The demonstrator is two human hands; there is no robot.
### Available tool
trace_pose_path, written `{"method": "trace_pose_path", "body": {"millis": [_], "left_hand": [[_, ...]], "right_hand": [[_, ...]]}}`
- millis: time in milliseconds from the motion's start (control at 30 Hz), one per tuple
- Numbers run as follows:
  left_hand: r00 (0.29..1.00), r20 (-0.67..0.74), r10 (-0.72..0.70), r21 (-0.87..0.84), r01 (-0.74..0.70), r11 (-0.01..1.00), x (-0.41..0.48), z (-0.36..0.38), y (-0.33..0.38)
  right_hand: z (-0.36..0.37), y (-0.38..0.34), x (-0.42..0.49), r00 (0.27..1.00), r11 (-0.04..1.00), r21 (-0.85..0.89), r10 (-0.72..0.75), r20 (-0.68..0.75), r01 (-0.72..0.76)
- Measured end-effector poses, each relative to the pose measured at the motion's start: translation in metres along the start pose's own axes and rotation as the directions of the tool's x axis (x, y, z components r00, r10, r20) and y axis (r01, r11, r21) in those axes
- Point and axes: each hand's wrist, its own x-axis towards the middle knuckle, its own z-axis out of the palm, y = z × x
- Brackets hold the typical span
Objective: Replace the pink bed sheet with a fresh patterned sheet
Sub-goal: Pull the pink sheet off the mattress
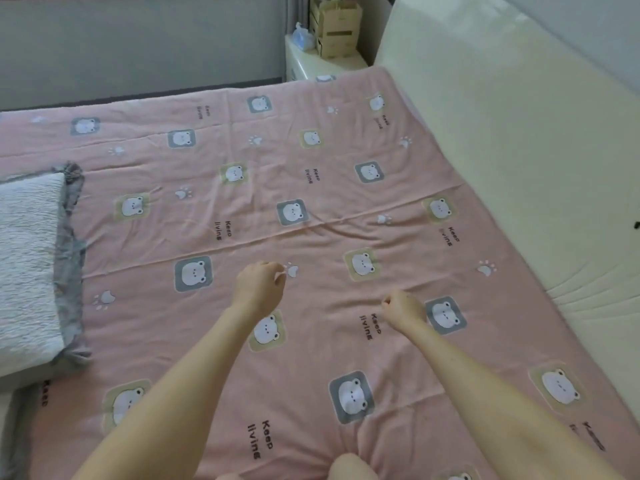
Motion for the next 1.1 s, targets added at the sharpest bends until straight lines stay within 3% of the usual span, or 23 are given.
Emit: {"method": "trace_pose_path", "body": {"millis": [200, 500, 800, 1100], "left_hand": [[0.992, 0.01, 0.126, 0.126, -0.126, 0.984, -0.016, 0.005, 0.048], [0.942, 0.149, 0.301, 0.105, -0.318, 0.942, -0.022, 0.061, 0.092], [0.738, 0.401, 0.542, -0.048, -0.574, 0.817, -0.07, 0.142, 0.18], [0.65, 0.461, 0.604, -0.072, -0.651, 0.756, -0.098, 0.185, 0.223]], "right_hand": [[0.001, 0.113, -0.007, 0.982, 0.975, 0.119, 0.18, 0.064, -0.187], [0.057, 0.177, -0.08, 0.931, 0.893, 0.268, 0.364, 0.037, -0.36], [0.087, 0.236, -0.185, 0.785, 0.739, 0.359, 0.619, -0.025, -0.571], [0.125, 0.32, -0.239, 0.528, 0.395, 0.631, 0.849, 0.028, -0.668]]}}
